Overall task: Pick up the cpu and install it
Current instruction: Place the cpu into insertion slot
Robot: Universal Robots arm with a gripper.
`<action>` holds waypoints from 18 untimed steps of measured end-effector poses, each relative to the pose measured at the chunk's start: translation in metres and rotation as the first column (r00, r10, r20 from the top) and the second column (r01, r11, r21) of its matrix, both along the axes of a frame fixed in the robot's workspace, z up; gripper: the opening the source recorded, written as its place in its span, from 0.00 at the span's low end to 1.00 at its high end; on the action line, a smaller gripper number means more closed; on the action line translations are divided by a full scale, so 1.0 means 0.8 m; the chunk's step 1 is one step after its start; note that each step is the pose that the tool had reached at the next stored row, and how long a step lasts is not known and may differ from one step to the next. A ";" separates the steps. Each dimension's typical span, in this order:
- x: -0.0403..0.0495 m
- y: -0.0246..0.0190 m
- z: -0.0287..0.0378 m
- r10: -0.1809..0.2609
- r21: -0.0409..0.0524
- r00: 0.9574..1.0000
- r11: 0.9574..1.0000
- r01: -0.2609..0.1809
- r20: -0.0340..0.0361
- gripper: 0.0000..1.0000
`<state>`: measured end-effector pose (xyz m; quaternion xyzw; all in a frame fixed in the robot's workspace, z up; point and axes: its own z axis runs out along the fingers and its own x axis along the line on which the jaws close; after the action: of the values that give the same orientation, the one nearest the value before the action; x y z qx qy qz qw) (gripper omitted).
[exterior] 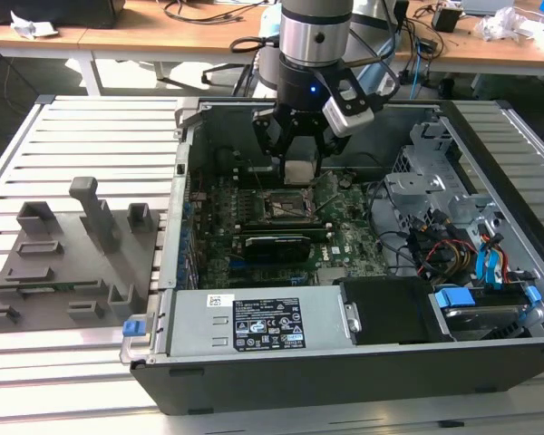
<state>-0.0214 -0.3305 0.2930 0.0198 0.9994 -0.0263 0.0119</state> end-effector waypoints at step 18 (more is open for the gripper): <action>0.000 0.0000 -0.0004 -0.190 -0.002 0.982 0.982 0.190 0.000 0.55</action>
<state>-0.0214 -0.3306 0.2927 0.1151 0.9929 -0.0283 0.0093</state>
